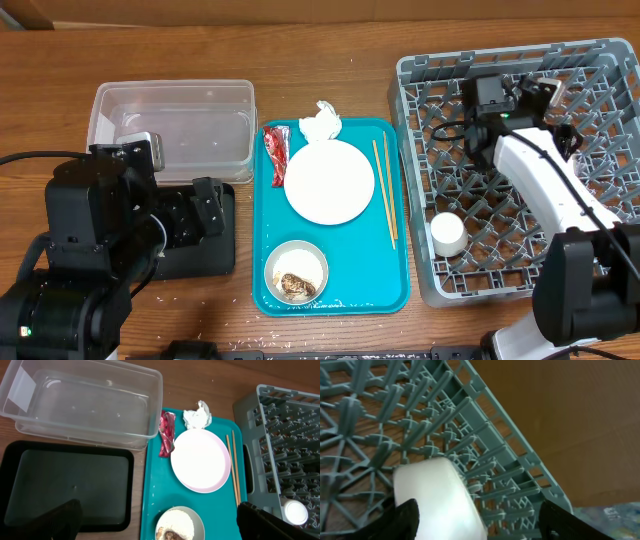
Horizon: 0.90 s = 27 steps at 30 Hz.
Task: Sort waste into correct bins and load items into the dishwasher
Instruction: 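Grasp the white plate from the teal tray with the right gripper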
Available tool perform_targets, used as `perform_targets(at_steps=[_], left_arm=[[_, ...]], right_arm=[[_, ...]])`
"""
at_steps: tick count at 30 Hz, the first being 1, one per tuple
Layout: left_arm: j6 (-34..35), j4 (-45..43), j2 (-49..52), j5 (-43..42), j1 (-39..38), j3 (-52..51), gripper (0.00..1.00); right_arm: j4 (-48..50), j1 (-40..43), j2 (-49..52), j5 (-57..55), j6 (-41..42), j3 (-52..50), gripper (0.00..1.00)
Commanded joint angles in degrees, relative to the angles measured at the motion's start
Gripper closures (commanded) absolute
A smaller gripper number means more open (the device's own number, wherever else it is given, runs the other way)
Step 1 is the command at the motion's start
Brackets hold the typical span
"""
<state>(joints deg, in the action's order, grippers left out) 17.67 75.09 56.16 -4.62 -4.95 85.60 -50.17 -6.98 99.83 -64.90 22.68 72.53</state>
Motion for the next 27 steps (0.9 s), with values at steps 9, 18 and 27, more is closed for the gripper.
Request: perform_targets(at_steps=[9,18,27], left_arm=[[0.3,-0.1,0.0,0.6,-0.3,0.4,0.00],[0.3,-0.1,0.0,0.6,-0.3,0.4,0.00],[0.3,-0.1,0.0,0.6,-0.3,0.4,0.00]], right_arm=[[-4.4,-13.9,-14.9,32.0,-0.7,5.7,0.27],[-7.9,-28.3,-12.5,67.9,19.8,3.4,0.42],[-2.7,-28.7,-0.5,67.2,33.5,-0.9,0.43]])
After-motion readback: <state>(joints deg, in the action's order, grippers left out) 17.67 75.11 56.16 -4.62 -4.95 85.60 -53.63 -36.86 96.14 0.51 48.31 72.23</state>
